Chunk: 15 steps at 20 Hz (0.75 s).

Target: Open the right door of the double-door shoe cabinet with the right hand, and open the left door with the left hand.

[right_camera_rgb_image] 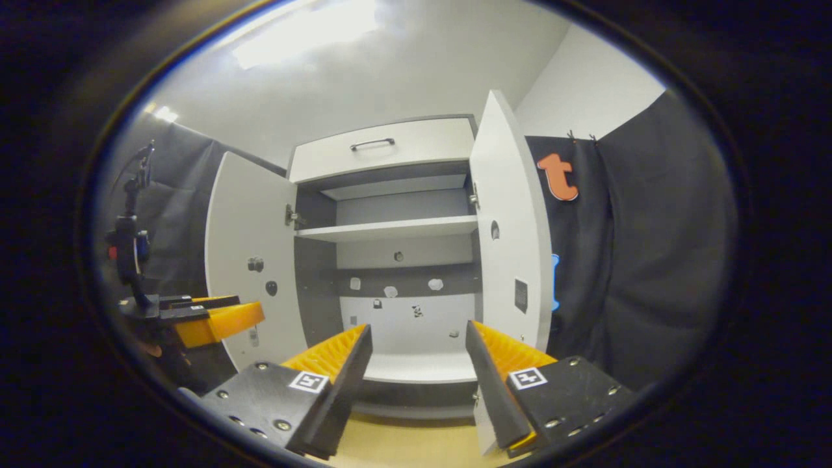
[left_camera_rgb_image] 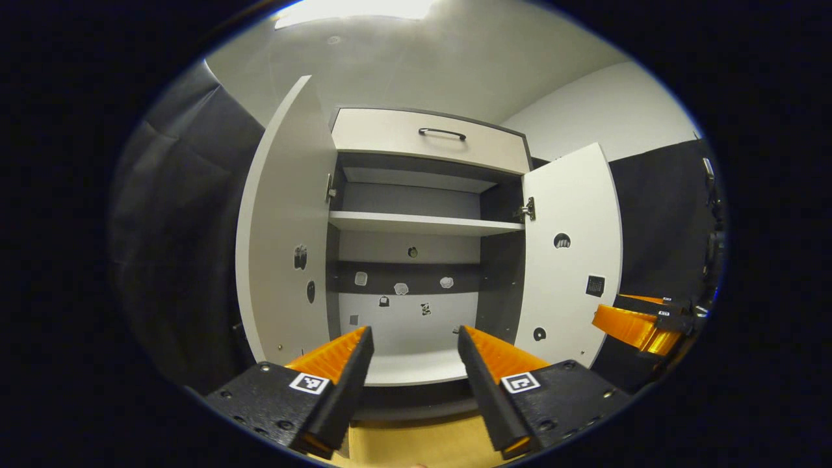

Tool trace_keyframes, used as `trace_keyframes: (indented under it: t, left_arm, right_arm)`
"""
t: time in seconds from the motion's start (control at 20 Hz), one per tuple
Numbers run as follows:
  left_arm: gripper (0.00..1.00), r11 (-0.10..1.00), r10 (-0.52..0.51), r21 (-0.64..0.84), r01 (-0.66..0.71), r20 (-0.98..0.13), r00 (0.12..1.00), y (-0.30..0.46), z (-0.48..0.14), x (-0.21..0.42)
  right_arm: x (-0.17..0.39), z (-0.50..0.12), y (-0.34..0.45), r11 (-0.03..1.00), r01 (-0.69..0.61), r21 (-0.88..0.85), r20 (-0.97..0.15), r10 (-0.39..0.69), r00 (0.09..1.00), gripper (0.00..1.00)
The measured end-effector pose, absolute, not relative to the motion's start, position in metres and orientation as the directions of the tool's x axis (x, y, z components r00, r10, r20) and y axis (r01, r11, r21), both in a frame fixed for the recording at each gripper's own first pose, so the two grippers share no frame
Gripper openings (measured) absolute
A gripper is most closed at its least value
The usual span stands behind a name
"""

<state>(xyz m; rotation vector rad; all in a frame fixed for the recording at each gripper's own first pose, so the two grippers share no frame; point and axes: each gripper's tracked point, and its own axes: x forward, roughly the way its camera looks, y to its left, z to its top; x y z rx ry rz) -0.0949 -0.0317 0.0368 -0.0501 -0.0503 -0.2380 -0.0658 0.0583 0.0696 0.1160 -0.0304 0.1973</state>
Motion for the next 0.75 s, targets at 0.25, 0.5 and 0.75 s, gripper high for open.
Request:
trace_keyframes:
  t: [0.25,0.5,0.75]
  left_arm:
    - [0.99,0.975,-0.219,-0.040,0.221,0.041,0.975,-0.029,0.031,-0.084]
    - [0.99,0.971,-0.234,-0.031,0.235,0.046,0.971,-0.029,0.035,-0.074]
    - [0.99,0.959,-0.282,-0.014,0.283,0.047,0.958,-0.043,0.034,-0.069]
  right_arm:
    - [-0.060,0.068,0.062,0.975,-0.199,0.098,0.041,0.196,0.980,1.00]
    - [-0.050,0.070,0.061,0.978,-0.186,0.100,0.050,0.181,0.982,1.00]
    - [-0.056,0.068,0.051,0.985,-0.155,0.073,0.052,0.151,0.987,1.00]
